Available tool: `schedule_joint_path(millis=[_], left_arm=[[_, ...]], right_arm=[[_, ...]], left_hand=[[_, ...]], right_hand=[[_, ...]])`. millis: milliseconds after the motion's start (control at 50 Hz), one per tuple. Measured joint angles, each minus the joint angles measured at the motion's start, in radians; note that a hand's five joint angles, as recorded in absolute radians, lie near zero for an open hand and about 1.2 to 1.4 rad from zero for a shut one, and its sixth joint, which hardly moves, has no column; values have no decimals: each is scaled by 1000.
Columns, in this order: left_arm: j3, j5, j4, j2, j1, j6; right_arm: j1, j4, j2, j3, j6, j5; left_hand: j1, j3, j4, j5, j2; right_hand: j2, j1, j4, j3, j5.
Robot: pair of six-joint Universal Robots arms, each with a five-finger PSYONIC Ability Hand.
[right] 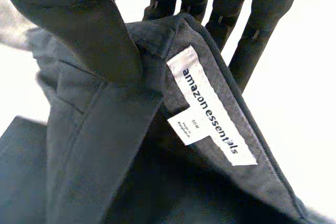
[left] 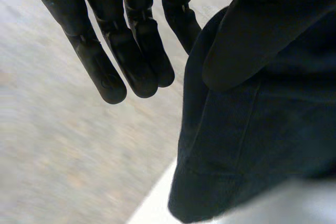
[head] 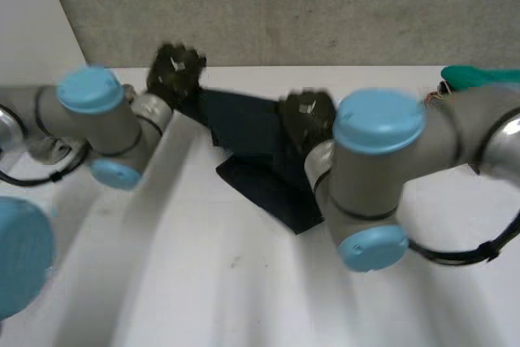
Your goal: Fold the laundry.
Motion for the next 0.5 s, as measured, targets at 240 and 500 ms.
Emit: schedule_joint_path(millis=[240,500], left_arm=[[-231,-28,52,513,-47,-194],[-263,-111,9,969,-120,-225]], right_arm=[[-96,15,-421,14,-66,-38],[-141,95,-818,-32,-72,-63]], left_hand=[[3,1,0,0,1],[3,4,0,1,3]], right_hand=[[0,1,3,0,8],[0,10,4,0,8]])
